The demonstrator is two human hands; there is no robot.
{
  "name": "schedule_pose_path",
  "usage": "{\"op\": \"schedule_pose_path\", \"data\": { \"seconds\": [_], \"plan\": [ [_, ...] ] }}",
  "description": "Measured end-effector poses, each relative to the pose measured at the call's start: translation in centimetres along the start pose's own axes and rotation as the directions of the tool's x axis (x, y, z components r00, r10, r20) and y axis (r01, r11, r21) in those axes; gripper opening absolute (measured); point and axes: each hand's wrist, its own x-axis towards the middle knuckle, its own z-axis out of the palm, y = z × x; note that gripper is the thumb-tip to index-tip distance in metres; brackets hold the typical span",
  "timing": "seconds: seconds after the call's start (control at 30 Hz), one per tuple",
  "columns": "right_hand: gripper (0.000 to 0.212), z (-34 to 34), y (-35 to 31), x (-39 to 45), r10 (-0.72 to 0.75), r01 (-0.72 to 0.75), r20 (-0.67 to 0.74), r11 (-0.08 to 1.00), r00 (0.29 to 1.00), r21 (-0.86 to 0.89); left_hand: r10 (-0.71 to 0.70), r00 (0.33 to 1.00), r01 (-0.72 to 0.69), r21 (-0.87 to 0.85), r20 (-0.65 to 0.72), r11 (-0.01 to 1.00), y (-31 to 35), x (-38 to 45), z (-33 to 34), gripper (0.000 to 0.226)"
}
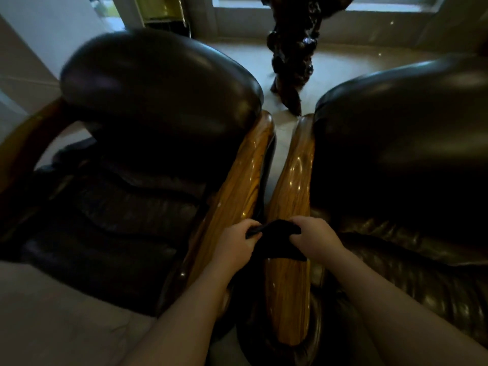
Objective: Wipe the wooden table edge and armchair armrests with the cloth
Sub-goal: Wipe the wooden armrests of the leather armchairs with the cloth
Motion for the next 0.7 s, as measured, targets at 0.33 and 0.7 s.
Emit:
{"op": "schedule_pose_path", "data": {
  "seconds": [0.33,0.7],
  "plan": [
    [0.009,3.4,-11.3,-4.7,0.047,-0.049,-0.025,0.995,0.999,-0.084,0.114,0.989,-0.112,-0.024,0.092,0.993,-4.0,-5.9,-10.7,0.031],
    [0.005,12.2,-21.4,-7.4,0.219,-0.211,-0.034,0.963,0.975,0.169,0.116,0.971,-0.105,-0.065,0.207,0.992,-12.3,-6.9,-19.9,0.018]
  ]
}}
